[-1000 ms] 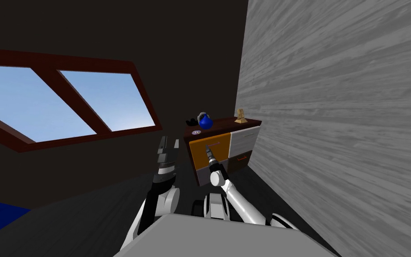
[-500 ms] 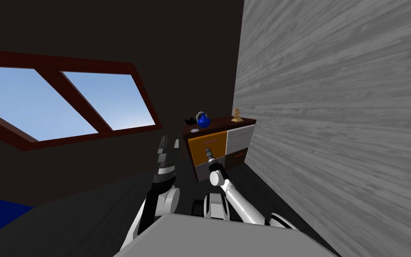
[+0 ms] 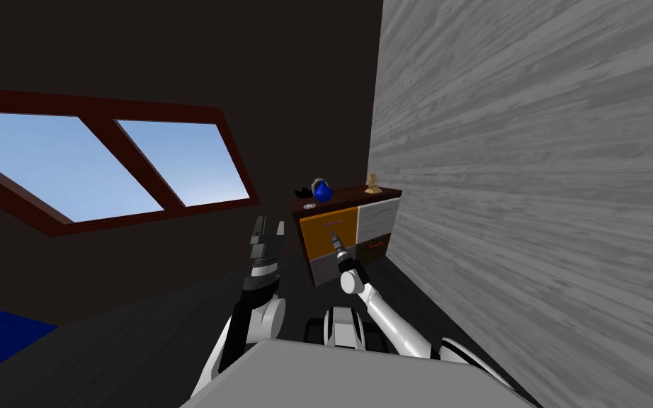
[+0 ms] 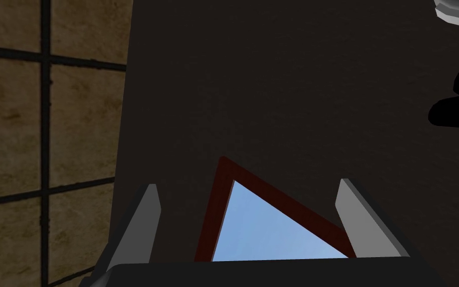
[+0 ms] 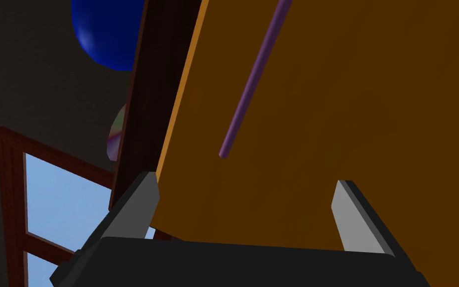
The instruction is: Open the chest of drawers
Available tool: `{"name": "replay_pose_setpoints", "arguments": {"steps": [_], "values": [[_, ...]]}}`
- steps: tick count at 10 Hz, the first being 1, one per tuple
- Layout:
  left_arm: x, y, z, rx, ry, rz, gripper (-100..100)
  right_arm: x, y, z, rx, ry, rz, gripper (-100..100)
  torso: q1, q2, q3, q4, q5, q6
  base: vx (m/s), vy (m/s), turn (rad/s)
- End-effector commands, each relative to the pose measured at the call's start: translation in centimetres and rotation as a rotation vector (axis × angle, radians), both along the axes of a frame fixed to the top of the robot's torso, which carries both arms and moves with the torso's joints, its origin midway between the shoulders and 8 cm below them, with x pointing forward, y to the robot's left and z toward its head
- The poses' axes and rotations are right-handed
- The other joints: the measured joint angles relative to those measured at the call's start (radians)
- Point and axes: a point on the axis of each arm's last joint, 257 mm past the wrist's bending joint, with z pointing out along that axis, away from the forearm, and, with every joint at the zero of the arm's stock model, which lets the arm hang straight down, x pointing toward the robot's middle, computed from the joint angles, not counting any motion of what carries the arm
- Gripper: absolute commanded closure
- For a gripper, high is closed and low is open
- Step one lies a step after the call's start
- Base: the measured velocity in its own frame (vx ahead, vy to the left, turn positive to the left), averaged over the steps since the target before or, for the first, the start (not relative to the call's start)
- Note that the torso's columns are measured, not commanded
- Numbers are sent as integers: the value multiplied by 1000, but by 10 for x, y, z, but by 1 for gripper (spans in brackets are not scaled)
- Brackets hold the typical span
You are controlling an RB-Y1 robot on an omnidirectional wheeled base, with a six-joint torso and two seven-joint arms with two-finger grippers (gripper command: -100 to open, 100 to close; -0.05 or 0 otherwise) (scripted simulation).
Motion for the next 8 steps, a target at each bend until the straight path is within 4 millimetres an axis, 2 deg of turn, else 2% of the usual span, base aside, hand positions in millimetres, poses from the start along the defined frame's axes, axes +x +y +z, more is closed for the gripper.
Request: {"name": "replay_pose_setpoints", "arguments": {"steps": [1,5,8], "values": [[0,0,0,0,0,0,0,5,-25,-12,-58,-7,-17,-100,0,3,2,1,0,0,29,2,7],[0,0,0,0,0,0,0,10,-54,-20,-112,-17,-33,-100,0,4,3,1,0,0,40,3,13],[0,0,0,0,0,0,0,5,-36,-9,-37,-20,-14,-100,0,-1,0,0,0,0,159,6,41]]}}
